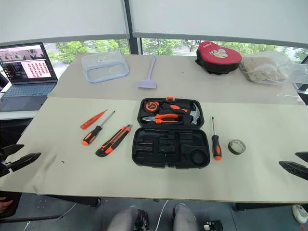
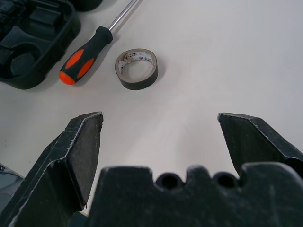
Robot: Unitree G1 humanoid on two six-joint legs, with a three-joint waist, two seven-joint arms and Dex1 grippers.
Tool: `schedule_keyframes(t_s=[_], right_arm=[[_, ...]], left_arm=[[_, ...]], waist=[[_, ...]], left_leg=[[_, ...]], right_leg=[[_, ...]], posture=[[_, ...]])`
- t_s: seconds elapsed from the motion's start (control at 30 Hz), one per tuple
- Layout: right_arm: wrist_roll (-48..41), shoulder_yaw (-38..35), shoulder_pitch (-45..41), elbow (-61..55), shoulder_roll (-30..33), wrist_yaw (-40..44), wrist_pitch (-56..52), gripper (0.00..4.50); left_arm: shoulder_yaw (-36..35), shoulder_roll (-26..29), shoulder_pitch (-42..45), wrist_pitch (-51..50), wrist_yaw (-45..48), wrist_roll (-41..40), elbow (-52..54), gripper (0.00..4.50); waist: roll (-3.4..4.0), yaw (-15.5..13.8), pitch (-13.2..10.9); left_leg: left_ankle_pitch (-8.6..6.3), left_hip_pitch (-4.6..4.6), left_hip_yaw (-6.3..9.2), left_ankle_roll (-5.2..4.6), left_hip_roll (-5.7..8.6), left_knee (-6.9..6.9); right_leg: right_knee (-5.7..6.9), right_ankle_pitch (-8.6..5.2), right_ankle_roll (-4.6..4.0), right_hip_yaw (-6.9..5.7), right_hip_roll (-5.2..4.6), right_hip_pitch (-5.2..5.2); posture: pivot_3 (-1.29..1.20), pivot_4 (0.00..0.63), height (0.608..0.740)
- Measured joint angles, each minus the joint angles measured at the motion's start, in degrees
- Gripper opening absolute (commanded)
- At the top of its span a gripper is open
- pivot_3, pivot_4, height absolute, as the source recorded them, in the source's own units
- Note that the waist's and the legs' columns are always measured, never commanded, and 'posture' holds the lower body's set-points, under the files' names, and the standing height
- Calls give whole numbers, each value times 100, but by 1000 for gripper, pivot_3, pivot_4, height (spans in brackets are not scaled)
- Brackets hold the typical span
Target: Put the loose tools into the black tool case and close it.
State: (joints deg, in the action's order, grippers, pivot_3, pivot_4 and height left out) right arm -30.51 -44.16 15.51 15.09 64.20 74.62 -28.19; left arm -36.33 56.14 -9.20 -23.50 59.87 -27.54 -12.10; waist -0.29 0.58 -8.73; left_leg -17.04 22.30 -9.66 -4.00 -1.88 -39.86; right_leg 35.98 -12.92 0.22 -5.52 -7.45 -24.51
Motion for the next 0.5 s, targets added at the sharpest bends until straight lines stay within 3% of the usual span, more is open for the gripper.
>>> schedule_keyframes(t_s=[0.3, 0.5], right_arm=[[39, 60, -88, -378, -90, -314, -33, 4500], [-474, 129, -911, -1837, -41, -741, -674, 4500]], left_arm=[[21, -206, -82, -166, -481, 59, 478, 4459], [449, -204, 696, -1256, -970, -318, 1725, 4459]], waist=[[0, 6, 0], [0, -20, 0]], left_leg=[[2, 0, 1, 5, 0, 1], [5, -2, 1, 10, 2, -2]], right_leg=[[3, 0, 0, 2, 1, -1], [10, 4, 2, 2, 5, 8]], posture=[[0, 150, 731], [0, 150, 731]])
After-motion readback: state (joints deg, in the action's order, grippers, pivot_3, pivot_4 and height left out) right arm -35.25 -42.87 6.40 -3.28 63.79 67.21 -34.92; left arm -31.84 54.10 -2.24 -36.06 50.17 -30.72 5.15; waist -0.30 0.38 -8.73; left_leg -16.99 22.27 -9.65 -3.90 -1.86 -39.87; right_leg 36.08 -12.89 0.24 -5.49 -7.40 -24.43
